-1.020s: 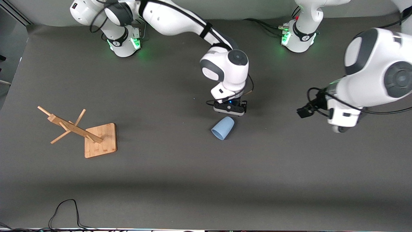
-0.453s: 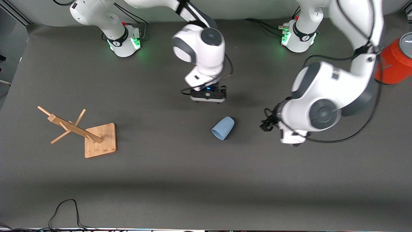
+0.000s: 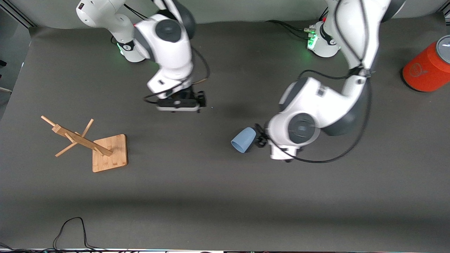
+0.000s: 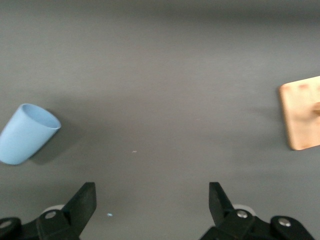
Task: Rotate and upright cup with both arms
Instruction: 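Grasp the cup rim with the left gripper while the right gripper withdraws, then rotate the cup upright and set it down with the left gripper, then open the left gripper and raise it away from the cup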
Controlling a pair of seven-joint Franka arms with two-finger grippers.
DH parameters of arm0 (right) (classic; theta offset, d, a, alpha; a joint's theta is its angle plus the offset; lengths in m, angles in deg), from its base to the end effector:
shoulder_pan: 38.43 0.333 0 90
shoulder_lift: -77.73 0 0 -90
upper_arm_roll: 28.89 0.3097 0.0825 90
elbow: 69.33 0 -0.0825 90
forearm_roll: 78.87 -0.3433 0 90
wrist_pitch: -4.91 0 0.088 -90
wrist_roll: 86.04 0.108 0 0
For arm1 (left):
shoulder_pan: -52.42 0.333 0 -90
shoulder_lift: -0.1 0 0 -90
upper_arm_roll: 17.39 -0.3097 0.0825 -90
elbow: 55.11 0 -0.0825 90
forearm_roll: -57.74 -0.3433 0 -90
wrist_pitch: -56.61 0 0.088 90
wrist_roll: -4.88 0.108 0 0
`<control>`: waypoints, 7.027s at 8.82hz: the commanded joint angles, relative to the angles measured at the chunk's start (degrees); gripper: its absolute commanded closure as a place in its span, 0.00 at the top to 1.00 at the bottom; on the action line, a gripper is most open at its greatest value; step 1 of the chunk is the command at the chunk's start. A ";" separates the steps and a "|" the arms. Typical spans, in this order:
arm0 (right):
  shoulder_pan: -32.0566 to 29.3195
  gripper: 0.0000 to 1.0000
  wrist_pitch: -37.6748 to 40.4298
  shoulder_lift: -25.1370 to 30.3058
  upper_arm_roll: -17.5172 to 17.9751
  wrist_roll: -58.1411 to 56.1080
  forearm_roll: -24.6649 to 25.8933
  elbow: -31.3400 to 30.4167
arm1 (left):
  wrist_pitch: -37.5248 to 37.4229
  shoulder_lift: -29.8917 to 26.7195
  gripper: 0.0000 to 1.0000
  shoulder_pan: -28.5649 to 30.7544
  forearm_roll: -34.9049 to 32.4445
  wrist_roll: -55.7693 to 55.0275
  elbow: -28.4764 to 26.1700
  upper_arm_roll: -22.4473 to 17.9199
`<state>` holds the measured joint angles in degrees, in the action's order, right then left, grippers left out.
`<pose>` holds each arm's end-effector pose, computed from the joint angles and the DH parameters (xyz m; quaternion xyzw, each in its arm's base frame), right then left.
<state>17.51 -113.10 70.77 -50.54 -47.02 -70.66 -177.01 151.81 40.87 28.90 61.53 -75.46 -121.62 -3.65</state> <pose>0.4622 0.3147 0.4651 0.9957 -0.0076 0.0781 0.0497 0.5638 -0.3802 0.3769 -0.9099 -0.3878 0.1455 0.0231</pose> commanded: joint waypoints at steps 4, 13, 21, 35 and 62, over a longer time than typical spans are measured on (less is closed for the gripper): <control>0.40 1.00 10.33 8.10 -14.01 -12.46 -0.39 2.29 | 6.75 9.84 1.00 -7.51 -9.66 -7.54 3.14 -1.26; -53.84 1.00 29.68 8.81 21.95 -35.11 -4.32 16.17 | 9.40 13.45 0.91 -9.88 -15.74 -14.93 2.53 -1.35; -56.03 1.00 30.04 8.10 22.80 -41.04 -6.89 18.65 | -0.27 11.00 0.00 -9.18 -15.39 -10.72 4.20 -0.73; -44.61 1.00 29.34 5.82 10.85 -42.89 -13.22 19.70 | 37.60 -11.69 0.12 -11.11 -12.66 -7.11 -40.45 1.29; -43.90 1.00 33.45 0.64 9.44 -41.21 -15.59 28.23 | 4.03 -44.38 1.00 39.69 -4.66 85.70 -34.47 1.29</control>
<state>-26.75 -81.41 72.38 -40.65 -88.58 -84.47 -149.59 155.24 -3.52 68.33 56.63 9.10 -155.99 -2.18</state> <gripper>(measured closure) 0.000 0.000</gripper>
